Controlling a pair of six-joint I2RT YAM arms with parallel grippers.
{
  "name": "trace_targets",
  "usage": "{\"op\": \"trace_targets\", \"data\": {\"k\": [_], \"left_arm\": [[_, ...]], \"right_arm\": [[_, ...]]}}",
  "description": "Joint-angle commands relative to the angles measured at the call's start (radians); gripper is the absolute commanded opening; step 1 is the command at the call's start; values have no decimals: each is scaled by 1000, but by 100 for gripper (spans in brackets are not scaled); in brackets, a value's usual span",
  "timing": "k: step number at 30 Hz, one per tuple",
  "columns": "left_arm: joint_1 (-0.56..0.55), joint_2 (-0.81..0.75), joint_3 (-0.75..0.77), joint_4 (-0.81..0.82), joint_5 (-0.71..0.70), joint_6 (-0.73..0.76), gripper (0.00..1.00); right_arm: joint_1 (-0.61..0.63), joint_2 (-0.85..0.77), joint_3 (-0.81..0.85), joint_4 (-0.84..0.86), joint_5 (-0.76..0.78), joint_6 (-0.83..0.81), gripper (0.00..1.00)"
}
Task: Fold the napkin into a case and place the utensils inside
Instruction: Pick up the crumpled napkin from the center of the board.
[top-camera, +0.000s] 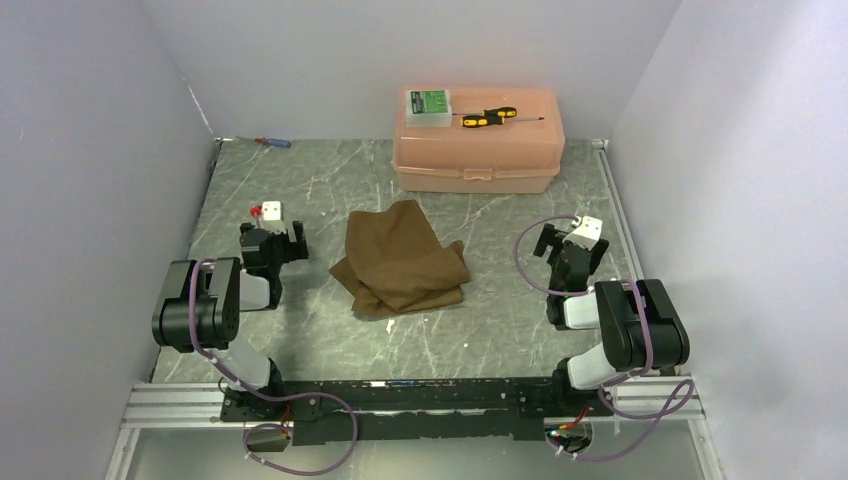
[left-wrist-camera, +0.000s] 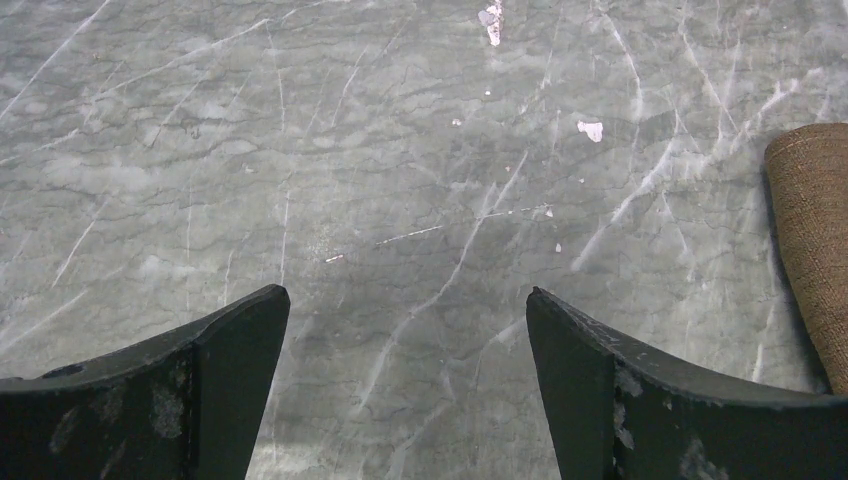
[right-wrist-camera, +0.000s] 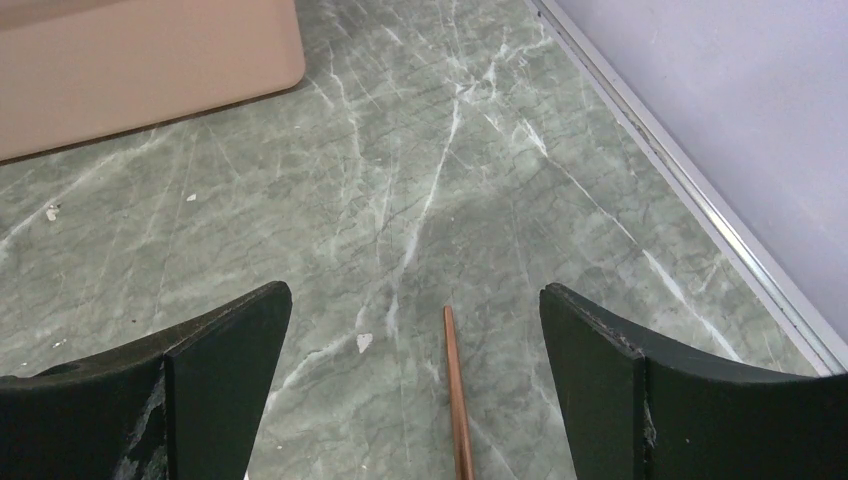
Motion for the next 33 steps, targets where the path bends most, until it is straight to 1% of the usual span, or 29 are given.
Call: {"op": "trace_targets", "data": {"k": [1, 8, 9, 10, 11, 12, 13, 14, 16, 17, 19, 20, 21, 22, 23, 24, 25, 27, 28, 30, 31, 33], "left_arm": [[4, 4, 17, 17, -8, -12, 94], [7, 1, 18, 17, -2, -13, 94], [7, -5, 26, -2, 5, -8, 94], [7, -24, 46, -53, 21, 1, 94], [7, -46, 90, -159, 42, 7, 94], [6, -69, 147, -293, 66, 8, 94], [6, -79, 218, -429, 92, 8, 94], [6, -79, 307, -555, 118, 8, 94], [4, -56, 407, -731, 178, 54, 94], [4, -48, 443, -795, 198, 60, 94], [4, -35, 518, -932, 242, 65, 94], [3, -33, 549, -984, 268, 65, 94], [3, -35, 579, -1030, 296, 57, 94], [3, -38, 605, -1069, 334, 52, 94], [0, -43, 628, -1103, 377, 56, 94], [-16, -47, 650, -1134, 405, 58, 94], [-28, -49, 673, -1162, 418, 63, 94], [-95, -41, 719, -1219, 402, 76, 94], [-127, -32, 737, -1237, 393, 78, 94], [-186, -2, 769, -1264, 356, 74, 94], [-208, 18, 782, -1276, 342, 71, 94], [-240, 62, 797, -1281, 319, 67, 94]], "right_arm": [[-3, -7, 14, 56, -10, -4, 100], [-5, -4, 24, 45, -12, -2, 100], [-4, -4, 24, 42, -12, -2, 100], [-3, -8, 19, 47, -9, -3, 100], [4, -15, 17, 55, 8, -8, 100], [20, -38, 37, -15, 36, -7, 100], [26, -71, 70, -84, 24, -25, 100], [46, -95, 120, -192, 59, -38, 100], [84, -146, 222, -370, 109, -53, 100], [92, -182, 253, -433, 113, -22, 100], [95, -262, 320, -592, 57, 123, 100], [92, -290, 348, -644, 31, 198, 100], [82, -311, 386, -702, 8, 308, 100], [72, -325, 429, -808, -6, 429, 100], [57, -331, 473, -908, -51, 513, 100], [41, -332, 503, -962, -152, 525, 100], [39, -332, 517, -982, -236, 531, 100], [59, -334, 517, -988, -353, 521, 100], [98, -334, 518, -1000, -339, 507, 100], [243, -314, 557, -1073, -197, 446, 100], [303, -289, 578, -1114, -153, 425, 100], [401, -224, 611, -1163, -123, 404, 100]]}}
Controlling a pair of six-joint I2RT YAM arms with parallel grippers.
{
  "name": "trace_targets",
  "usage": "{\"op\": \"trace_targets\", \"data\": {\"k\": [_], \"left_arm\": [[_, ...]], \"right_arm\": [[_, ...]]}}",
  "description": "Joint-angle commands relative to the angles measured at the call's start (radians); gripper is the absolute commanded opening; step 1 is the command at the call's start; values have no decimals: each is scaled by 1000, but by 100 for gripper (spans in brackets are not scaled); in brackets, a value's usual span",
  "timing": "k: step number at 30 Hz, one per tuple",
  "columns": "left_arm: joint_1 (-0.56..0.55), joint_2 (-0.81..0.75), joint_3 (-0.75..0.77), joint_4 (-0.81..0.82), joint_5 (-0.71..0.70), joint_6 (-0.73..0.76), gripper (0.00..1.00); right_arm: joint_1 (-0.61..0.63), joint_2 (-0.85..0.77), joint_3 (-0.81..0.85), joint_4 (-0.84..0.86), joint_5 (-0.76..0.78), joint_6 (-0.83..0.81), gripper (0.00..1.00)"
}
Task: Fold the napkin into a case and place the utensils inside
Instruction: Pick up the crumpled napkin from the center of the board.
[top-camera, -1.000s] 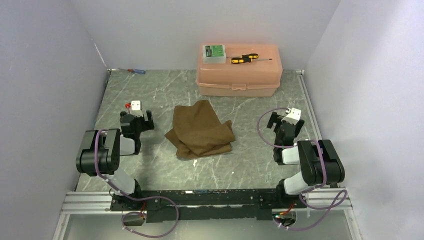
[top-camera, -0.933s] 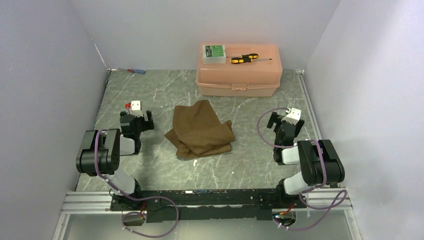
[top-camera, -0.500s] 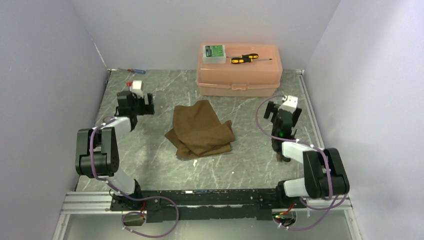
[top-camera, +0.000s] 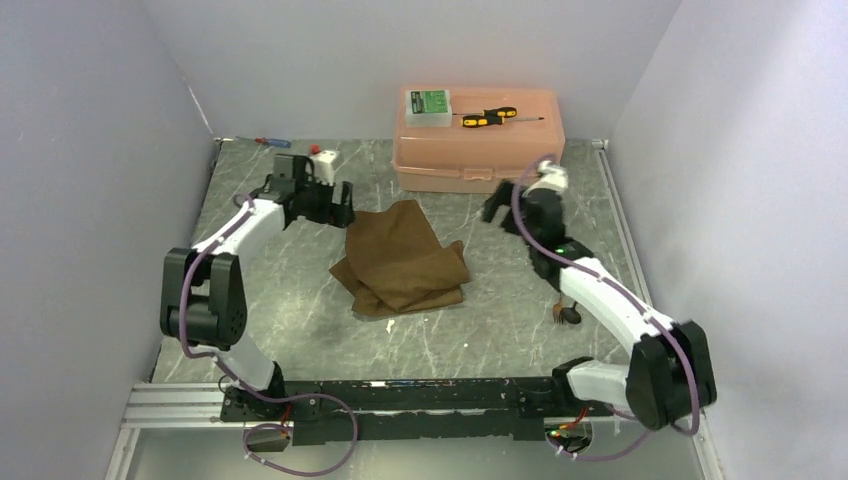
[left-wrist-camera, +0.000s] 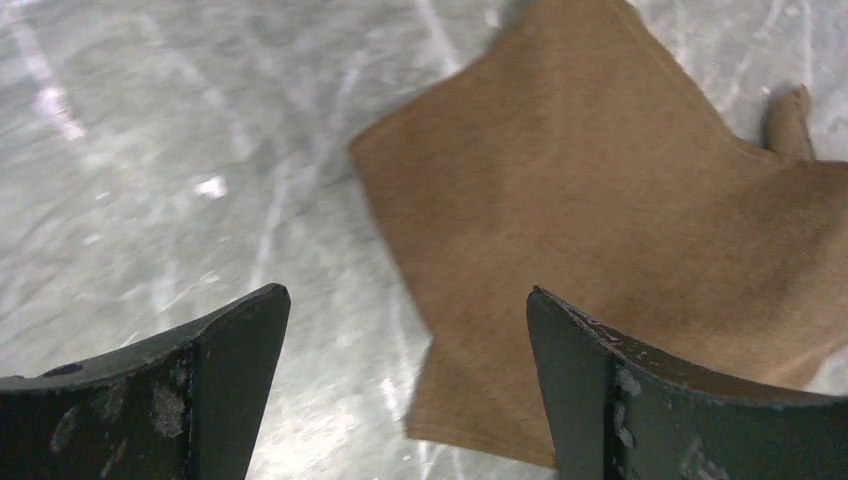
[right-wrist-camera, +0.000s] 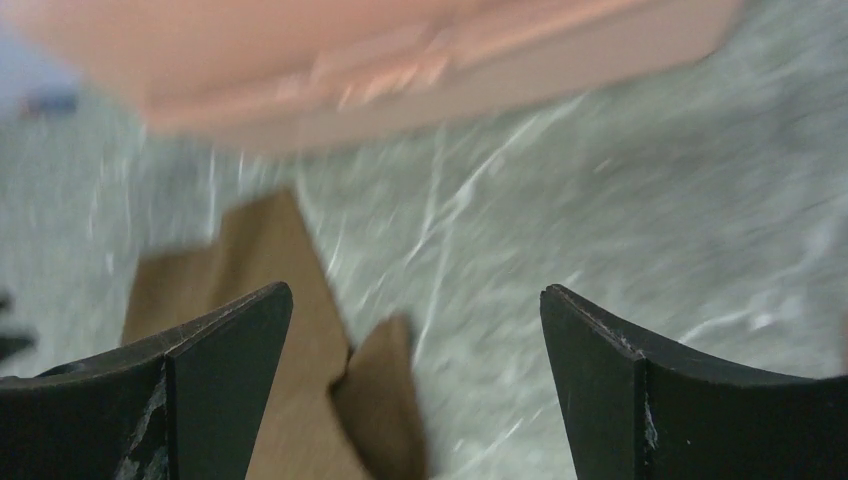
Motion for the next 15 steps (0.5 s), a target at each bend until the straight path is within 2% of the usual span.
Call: {"op": "trace_targets", "data": {"k": [1, 5, 9, 13, 15], "left_arm": [[-71, 85, 58, -94, -15, 4, 94], [-74, 175, 88, -125, -28, 17, 86], [-74, 211, 94, -116, -40, 28, 78], [-74, 232, 101, -103, 16, 9, 62], [-74, 241, 97, -86, 68, -7, 51]], "right_arm": [[209, 110, 89, -195, 47, -37, 100], [350, 226, 135, -225, 52, -69, 100], [375, 325, 180, -231, 44, -86, 99], [377, 394, 225, -223, -22, -108, 94], [377, 429, 248, -226, -58, -112, 88]]}}
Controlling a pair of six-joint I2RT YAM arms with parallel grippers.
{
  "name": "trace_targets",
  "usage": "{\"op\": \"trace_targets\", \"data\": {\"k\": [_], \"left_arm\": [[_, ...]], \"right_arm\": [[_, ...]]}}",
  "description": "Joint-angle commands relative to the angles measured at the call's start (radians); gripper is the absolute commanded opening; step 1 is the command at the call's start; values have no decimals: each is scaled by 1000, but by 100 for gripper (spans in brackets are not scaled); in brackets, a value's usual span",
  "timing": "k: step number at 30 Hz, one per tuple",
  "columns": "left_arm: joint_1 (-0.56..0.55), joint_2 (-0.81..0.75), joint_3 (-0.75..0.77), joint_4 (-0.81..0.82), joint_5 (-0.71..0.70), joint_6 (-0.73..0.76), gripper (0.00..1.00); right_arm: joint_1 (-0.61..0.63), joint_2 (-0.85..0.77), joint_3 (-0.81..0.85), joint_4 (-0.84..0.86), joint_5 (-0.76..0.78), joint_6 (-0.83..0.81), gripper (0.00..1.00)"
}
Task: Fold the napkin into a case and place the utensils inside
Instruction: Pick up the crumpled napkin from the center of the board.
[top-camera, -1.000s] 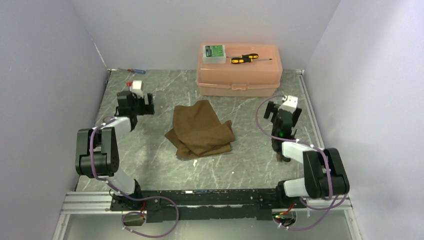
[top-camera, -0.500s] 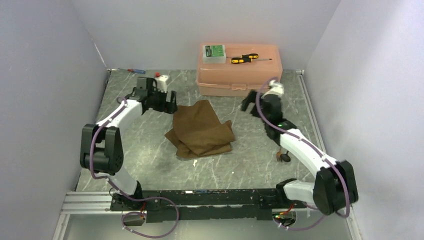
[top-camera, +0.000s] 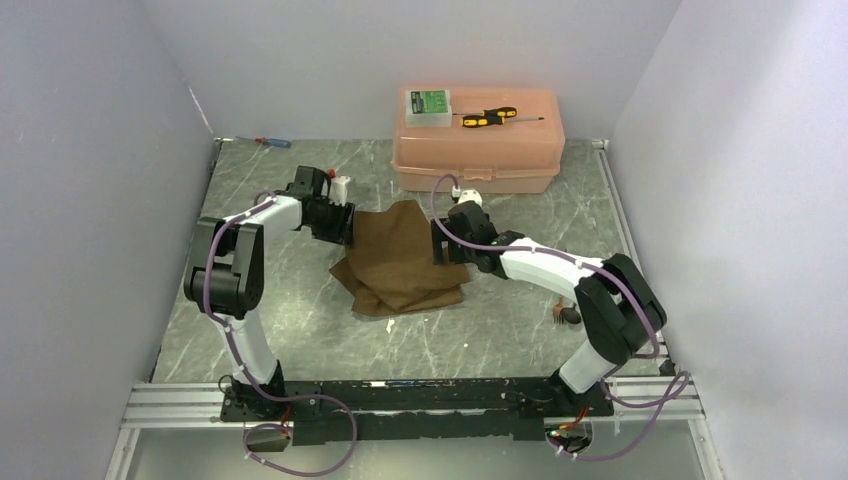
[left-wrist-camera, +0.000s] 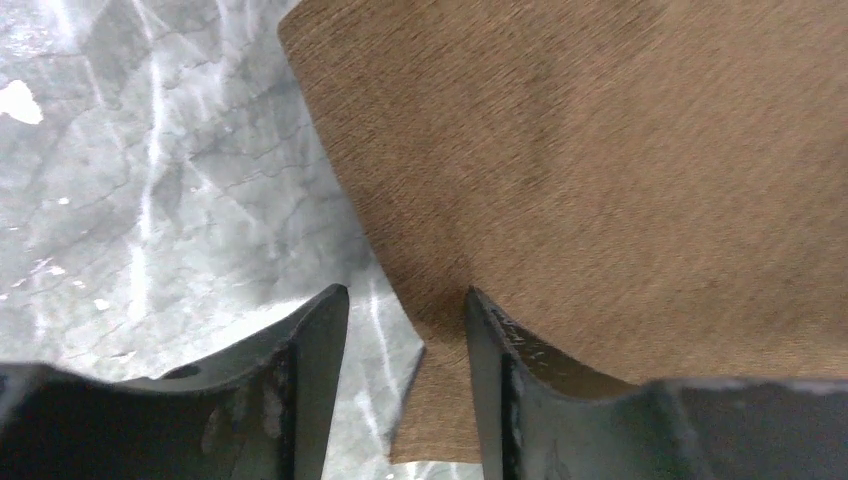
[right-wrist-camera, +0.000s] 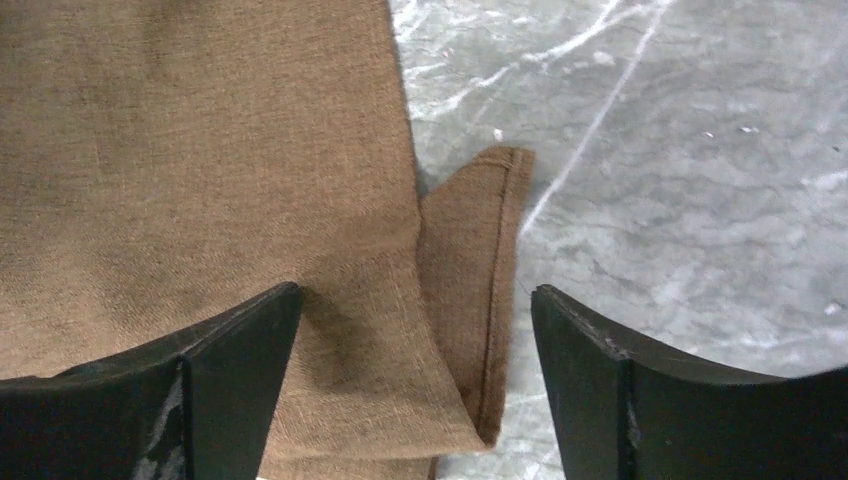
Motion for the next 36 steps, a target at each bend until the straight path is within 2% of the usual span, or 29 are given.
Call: {"op": "trace_targets", "data": {"k": [1, 6, 8, 9, 11, 12, 23, 28, 31, 36], "left_arm": [[-2, 8, 38, 34, 107, -18, 46], [-3, 1, 44, 19, 167, -10, 16], [-3, -23, 47, 11, 166, -6, 5], [-3, -37, 51, 6, 164, -5, 3], [-3, -74, 66, -9, 167, -3, 3], [-3, -93, 77, -14, 168, -2, 3], [-3, -204, 282, -99, 165, -15, 3], [-7, -209, 418, -164, 180, -28, 3], [-13, -207, 533, -209, 159, -12, 3], [-42, -224, 688, -303, 111, 37, 3]], "right_arm": [[-2, 50, 89, 11, -73, -30, 84], [0, 70, 98, 21, -163, -15, 59], [2, 61, 95, 10, -164, -8, 42], [1, 52, 92, 2, -160, -7, 28], [1, 22, 78, -8, -145, -7, 4], [1, 0, 70, -14, -135, -7, 0], [0, -340, -9, -175, 78, -8, 0], [-1, -444, -11, -237, 116, -7, 0], [0, -468, 55, -236, 125, -43, 0], [0, -432, 267, -277, 182, -132, 0]]}}
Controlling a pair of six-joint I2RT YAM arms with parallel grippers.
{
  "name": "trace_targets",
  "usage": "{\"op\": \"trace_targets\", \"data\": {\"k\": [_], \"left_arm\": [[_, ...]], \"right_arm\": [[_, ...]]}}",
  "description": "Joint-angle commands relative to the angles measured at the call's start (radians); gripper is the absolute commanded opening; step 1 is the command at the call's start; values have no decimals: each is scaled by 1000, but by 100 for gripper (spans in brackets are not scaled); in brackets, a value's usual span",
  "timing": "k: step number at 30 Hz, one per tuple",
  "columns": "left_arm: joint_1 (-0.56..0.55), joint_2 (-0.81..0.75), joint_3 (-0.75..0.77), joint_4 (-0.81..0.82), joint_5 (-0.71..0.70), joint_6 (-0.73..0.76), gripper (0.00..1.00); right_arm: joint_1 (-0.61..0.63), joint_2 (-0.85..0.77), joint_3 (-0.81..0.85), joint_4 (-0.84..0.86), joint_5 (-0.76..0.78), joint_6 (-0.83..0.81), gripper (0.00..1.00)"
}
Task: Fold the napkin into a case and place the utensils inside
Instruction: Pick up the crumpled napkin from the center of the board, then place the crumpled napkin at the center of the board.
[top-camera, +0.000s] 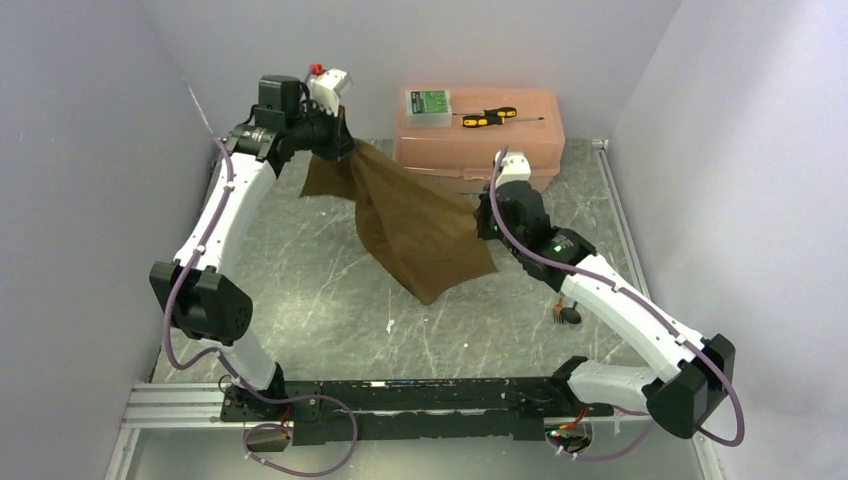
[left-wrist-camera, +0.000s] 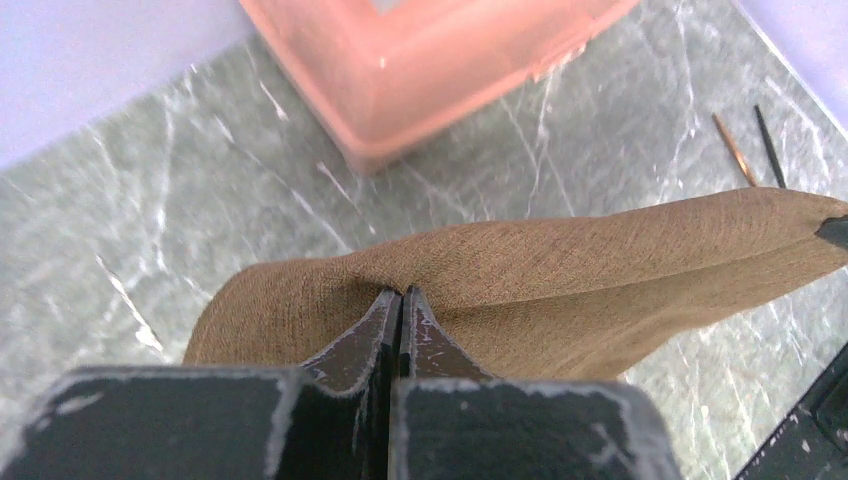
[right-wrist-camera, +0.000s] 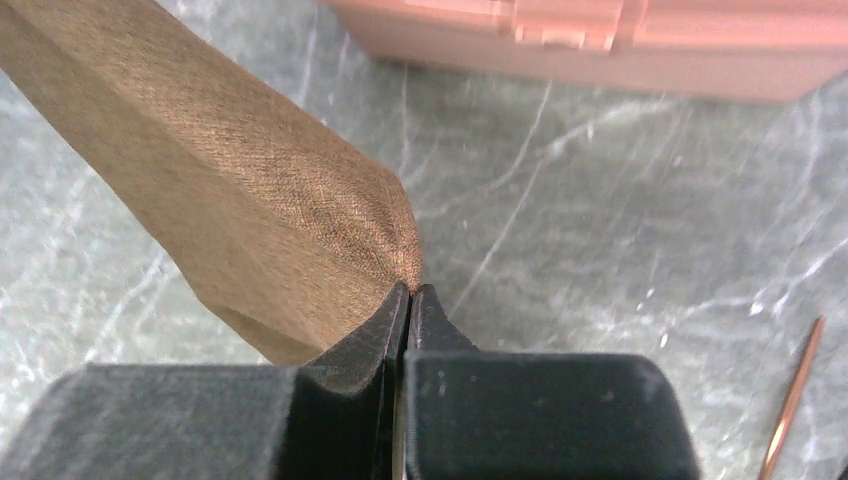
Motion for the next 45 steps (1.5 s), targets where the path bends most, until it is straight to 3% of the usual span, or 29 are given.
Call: {"op": "trace_targets", "data": {"k": [1, 5, 12, 16, 21, 25, 30, 36, 39, 41, 42, 43, 44, 45], "left_arm": [[-10, -54, 123, -63, -61, 48, 3], [-13, -60, 175, -74, -143, 97, 2], [-12, -29, 245, 50, -302, 203, 3], [-12, -14, 349, 31, -310, 234, 3], [-12, -86, 309, 0, -290, 254, 3], [-15, -185, 148, -121, -179, 252, 3], [-23, -331, -151, -308, -70, 277, 3], [-24, -485, -500, -424, -41, 292, 3], [-23, -510, -598, -415, -70, 291, 18], [-24, -506, -603, -417, -97, 275, 22], [-23, -503, -591, -422, -108, 269, 23], [-22, -498, -574, -431, -116, 264, 24], [-22, -497, -556, -435, -122, 261, 24], [-22, -496, -539, -440, -126, 259, 25]], "right_arm": [[-2, 3, 198, -26, 99, -114, 0], [-2, 66, 355, -30, 165, -192, 0], [-7, 206, 504, 44, 302, -308, 0], [-6, 206, 540, 49, 324, -350, 0], [6, 143, 489, 37, 326, -376, 0], [67, 88, 405, -29, 307, -375, 0], [271, 93, 260, -216, 326, -301, 0], [534, 224, 108, -329, 121, -90, 0], [568, 281, 84, -308, -16, -56, 0], [565, 283, 85, -298, -59, -73, 16], [560, 269, 93, -294, -62, -87, 28], [543, 250, 101, -293, -61, -97, 51], [514, 231, 110, -288, -74, -108, 59], [475, 211, 122, -281, -98, -124, 61]]}}
